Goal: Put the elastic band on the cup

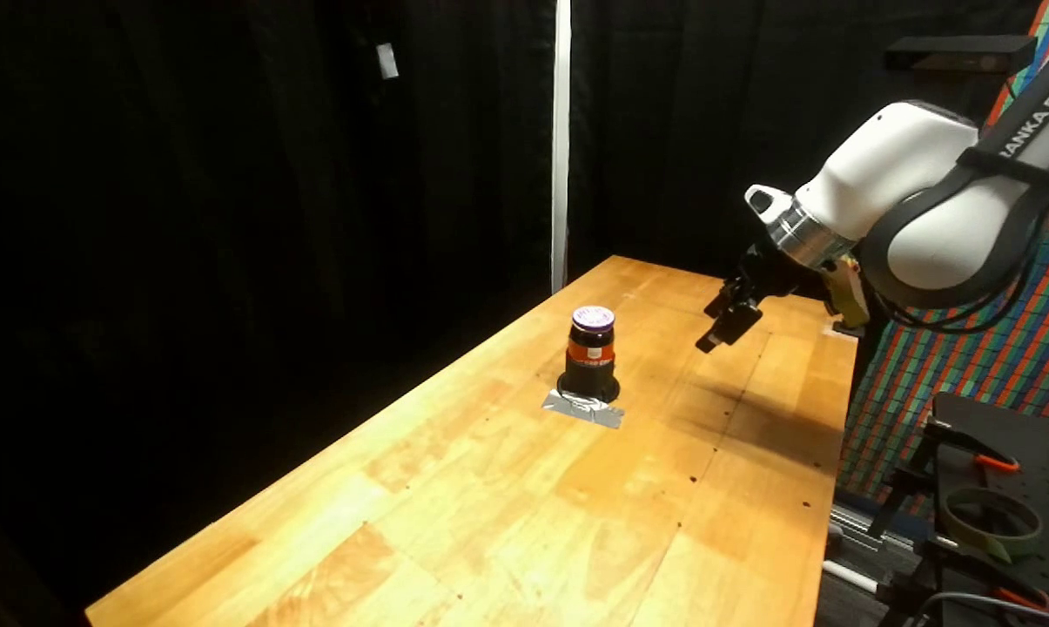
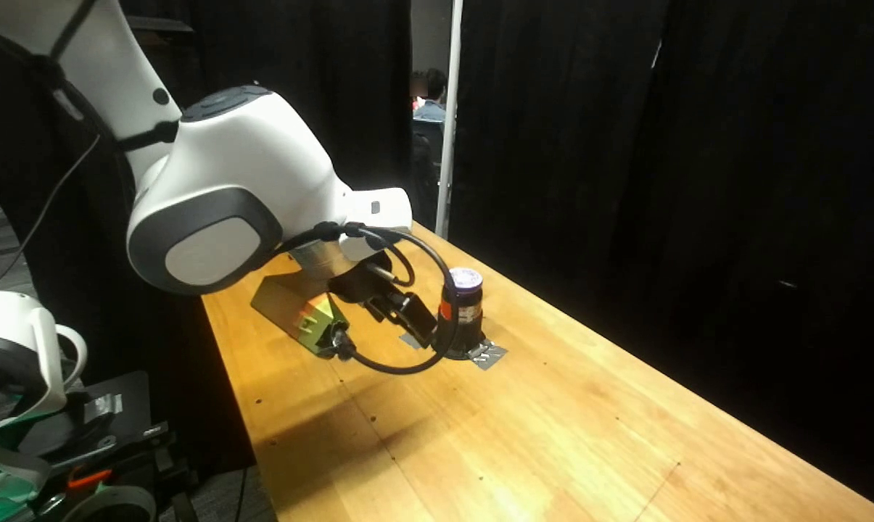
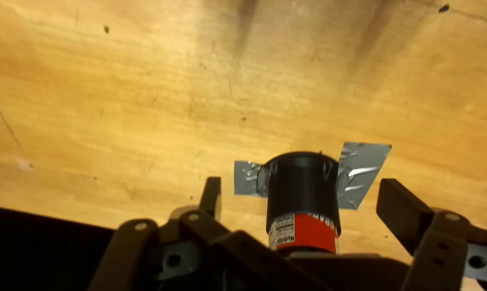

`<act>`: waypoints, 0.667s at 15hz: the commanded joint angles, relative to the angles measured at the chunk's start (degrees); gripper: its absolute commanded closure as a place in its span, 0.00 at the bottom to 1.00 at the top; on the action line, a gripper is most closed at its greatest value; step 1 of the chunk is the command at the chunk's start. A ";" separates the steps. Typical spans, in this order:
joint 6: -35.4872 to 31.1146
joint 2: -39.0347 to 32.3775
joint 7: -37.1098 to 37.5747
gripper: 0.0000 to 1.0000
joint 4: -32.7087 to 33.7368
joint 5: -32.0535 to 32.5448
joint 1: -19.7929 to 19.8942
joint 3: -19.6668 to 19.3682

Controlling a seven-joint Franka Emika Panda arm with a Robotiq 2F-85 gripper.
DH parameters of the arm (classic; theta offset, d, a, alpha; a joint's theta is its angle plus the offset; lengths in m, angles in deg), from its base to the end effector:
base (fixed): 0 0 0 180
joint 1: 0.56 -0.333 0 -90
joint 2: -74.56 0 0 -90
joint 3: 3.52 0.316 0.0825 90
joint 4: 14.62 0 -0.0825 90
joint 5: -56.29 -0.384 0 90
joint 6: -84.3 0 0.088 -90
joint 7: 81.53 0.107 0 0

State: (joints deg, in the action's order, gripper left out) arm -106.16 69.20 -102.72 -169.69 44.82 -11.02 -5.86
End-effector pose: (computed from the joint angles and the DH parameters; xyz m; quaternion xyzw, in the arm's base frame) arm 0.4443 0.0419 0.2565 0.9548 0.1473 0.2570 0.0233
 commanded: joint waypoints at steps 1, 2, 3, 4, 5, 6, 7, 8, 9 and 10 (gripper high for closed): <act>16.26 4.90 -3.03 0.00 0.83 1.88 -3.77 -8.06; 21.31 5.23 2.73 0.00 1.88 10.36 -3.28 -10.25; 26.15 5.65 4.92 0.00 3.09 14.57 -3.00 -10.79; 31.01 7.02 8.94 0.00 4.31 19.87 -2.69 -10.99; 35.58 8.66 11.58 0.00 5.07 23.35 2.34 -5.92; 40.14 9.86 12.01 0.00 6.26 23.83 2.71 -4.92; 44.68 11.44 11.95 0.00 7.38 23.29 3.50 -3.54; 49.18 12.79 11.19 0.00 8.86 21.38 4.04 -2.35; 42.55 9.01 10.16 0.00 7.18 21.52 5.24 -2.18; 45.94 10.38 10.43 0.00 8.26 21.39 5.33 -1.35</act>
